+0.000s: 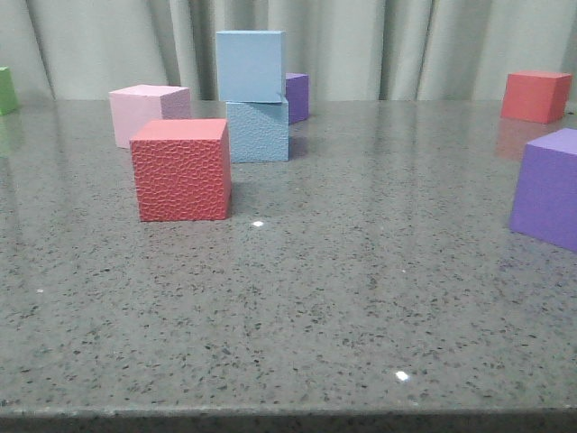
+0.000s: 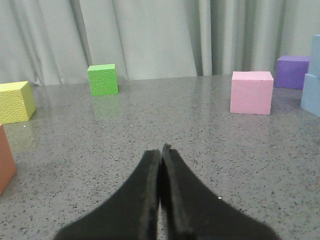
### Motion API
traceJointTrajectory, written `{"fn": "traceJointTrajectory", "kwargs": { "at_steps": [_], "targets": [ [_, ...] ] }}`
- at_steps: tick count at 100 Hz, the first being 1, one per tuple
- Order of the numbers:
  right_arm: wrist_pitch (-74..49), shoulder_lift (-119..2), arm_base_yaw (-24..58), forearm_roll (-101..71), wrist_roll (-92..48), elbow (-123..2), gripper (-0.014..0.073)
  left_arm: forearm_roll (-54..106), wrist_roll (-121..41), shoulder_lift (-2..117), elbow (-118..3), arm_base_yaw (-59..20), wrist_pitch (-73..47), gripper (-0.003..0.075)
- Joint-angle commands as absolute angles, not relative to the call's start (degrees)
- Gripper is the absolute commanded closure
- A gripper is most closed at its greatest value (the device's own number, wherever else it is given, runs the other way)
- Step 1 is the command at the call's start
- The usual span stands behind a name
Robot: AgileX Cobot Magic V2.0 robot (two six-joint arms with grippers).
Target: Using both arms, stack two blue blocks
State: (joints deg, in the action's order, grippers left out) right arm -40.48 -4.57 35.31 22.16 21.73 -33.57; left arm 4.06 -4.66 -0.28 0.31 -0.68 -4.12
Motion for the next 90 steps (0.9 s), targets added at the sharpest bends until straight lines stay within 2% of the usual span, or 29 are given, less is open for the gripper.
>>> {"fn": "traceJointTrajectory", "kwargs": {
  "at_steps": [1,90],
  "targets": [
    [-35.97,-5.56,35.19,23.77,21.63,-34.82,0.0700,4.67,-4.13,-2.17,0.41,-0.68,0.00,0.0739],
    [-35.87,-5.56,35.14,23.96,21.63,-34.24,0.0700,4.67,-4.13,-2.17,0.41,-0.68,0.00,0.0739]
  ]
}}
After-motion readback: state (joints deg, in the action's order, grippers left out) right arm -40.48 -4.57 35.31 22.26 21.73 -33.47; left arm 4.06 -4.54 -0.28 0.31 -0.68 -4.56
